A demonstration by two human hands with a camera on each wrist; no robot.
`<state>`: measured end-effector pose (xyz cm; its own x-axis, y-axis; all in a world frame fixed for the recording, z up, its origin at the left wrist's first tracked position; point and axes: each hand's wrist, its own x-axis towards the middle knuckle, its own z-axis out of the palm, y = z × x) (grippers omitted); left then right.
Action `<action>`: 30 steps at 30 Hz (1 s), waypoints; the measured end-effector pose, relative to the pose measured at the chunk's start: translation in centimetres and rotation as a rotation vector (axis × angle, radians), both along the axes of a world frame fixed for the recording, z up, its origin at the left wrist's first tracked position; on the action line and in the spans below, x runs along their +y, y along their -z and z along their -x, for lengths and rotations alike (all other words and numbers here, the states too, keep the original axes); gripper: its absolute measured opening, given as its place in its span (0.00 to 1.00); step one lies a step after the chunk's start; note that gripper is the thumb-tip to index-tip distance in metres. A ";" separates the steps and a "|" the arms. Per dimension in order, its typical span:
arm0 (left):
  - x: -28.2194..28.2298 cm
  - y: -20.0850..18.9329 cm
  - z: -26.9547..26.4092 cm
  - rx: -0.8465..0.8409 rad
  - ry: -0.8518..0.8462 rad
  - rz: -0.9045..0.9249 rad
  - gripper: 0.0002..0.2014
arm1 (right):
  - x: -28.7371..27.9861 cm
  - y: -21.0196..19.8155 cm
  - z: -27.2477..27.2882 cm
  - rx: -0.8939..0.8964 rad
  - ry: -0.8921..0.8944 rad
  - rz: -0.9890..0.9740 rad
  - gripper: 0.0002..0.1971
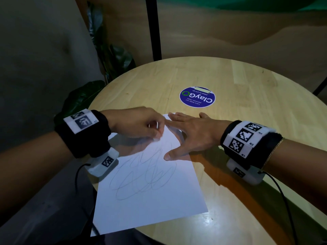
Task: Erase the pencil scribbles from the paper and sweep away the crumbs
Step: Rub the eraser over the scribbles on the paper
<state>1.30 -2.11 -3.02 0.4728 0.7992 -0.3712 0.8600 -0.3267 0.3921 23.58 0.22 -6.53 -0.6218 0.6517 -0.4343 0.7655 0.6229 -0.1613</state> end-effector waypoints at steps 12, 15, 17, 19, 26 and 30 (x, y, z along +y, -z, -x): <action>-0.2 0.7 -0.9 -0.042 -0.049 -0.098 0.02 | 0.1 0.2 -0.1 0.038 0.028 0.031 0.71; -0.8 0.3 -1.7 -0.082 0.028 0.126 0.01 | 0.0 0.2 -0.1 0.010 0.017 0.034 0.72; -0.3 0.3 -1.5 -0.047 0.007 0.015 0.02 | 0.2 0.3 0.0 0.014 0.022 0.039 0.71; 0.0 0.6 -1.3 -0.008 -0.045 -0.146 0.03 | 0.4 0.5 0.1 0.023 0.017 0.029 0.70; 0.2 0.6 -1.8 -0.026 -0.077 -0.118 0.01 | 0.3 0.4 -0.2 0.086 -0.012 -0.023 0.66; 0.0 0.7 -2.2 -0.053 -0.064 -0.064 0.01 | 0.2 0.2 -0.5 0.118 -0.007 0.070 0.66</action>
<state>3.47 -2.13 -3.72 0.4378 0.8496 -0.2940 0.8583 -0.2976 0.4180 24.09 0.44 -6.76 -0.6760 0.6177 -0.4018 0.7340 0.6125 -0.2932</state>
